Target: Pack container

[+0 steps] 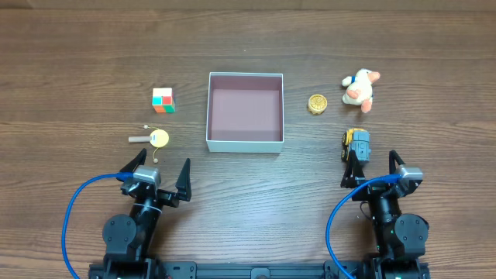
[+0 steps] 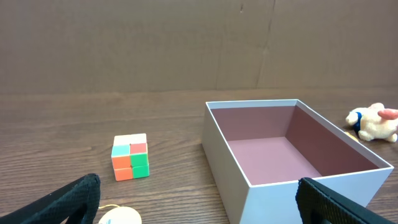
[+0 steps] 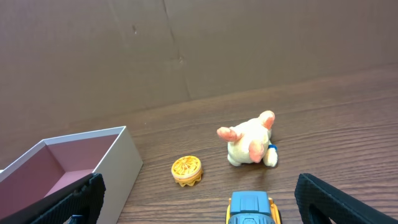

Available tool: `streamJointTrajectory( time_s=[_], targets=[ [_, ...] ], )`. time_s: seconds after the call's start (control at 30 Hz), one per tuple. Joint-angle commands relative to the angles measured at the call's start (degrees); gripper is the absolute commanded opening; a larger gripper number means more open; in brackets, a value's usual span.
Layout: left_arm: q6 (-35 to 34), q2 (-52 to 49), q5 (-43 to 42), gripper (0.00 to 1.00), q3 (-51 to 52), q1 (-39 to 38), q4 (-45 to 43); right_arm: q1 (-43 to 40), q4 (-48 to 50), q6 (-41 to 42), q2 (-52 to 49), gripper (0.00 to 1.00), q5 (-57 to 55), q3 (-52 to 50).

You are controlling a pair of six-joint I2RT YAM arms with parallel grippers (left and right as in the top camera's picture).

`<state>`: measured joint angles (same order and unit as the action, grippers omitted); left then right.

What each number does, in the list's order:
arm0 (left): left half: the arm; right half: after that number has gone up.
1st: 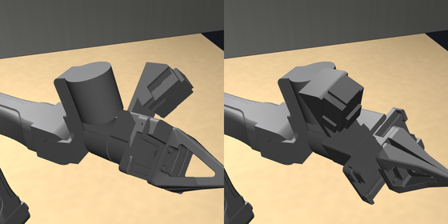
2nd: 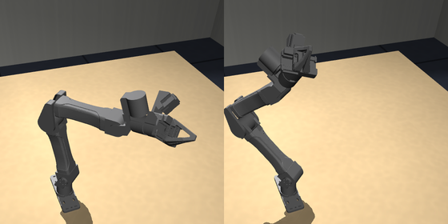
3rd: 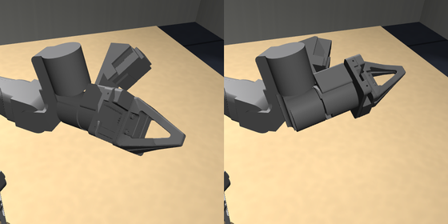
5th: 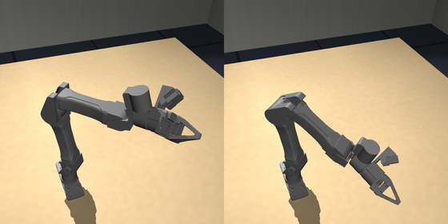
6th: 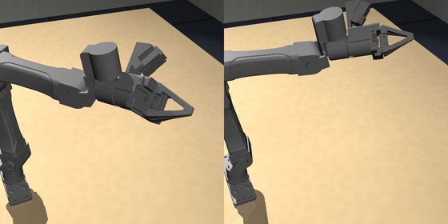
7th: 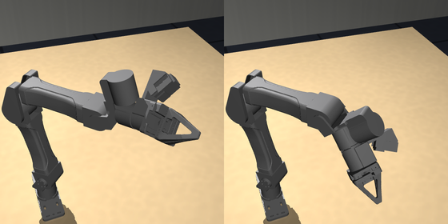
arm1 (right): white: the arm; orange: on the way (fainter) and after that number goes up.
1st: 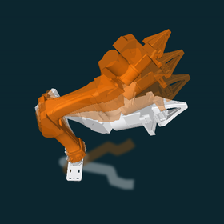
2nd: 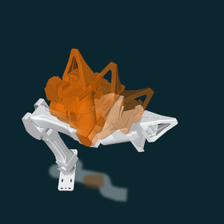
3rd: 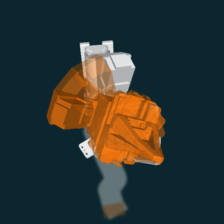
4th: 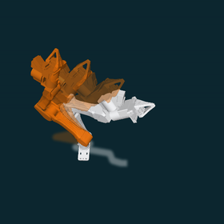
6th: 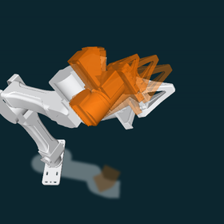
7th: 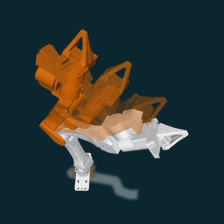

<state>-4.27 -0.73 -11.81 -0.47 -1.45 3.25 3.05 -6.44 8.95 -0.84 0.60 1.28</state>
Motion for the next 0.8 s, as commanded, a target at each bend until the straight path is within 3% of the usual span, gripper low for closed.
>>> streamJointTrajectory(
  time_s=[0.0, 0.43, 0.67, 0.77],
  targets=[
    [0.4, 0.5, -0.2, 1.00, 0.2, 0.3, -0.1, 0.2, 0.6, -0.3, 0.7, 1.00, -0.5, -0.3],
    [0.4, 0.5, -0.2, 1.00, 0.2, 0.3, -0.1, 0.2, 3.0, 0.2, 0.7, 1.00, 0.2, -0.3],
    [0.4, 0.5, -0.2, 1.00, 0.2, 0.3, -0.1, 0.2, 8.6, 1.4, 0.7, 1.00, 23.6, 0.0],
    [0.4, 0.5, -0.2, 1.00, 0.2, 0.3, -0.1, 0.2, 10.7, 1.2, 0.7, 1.00, 27.1, 2.0]
  ],
)
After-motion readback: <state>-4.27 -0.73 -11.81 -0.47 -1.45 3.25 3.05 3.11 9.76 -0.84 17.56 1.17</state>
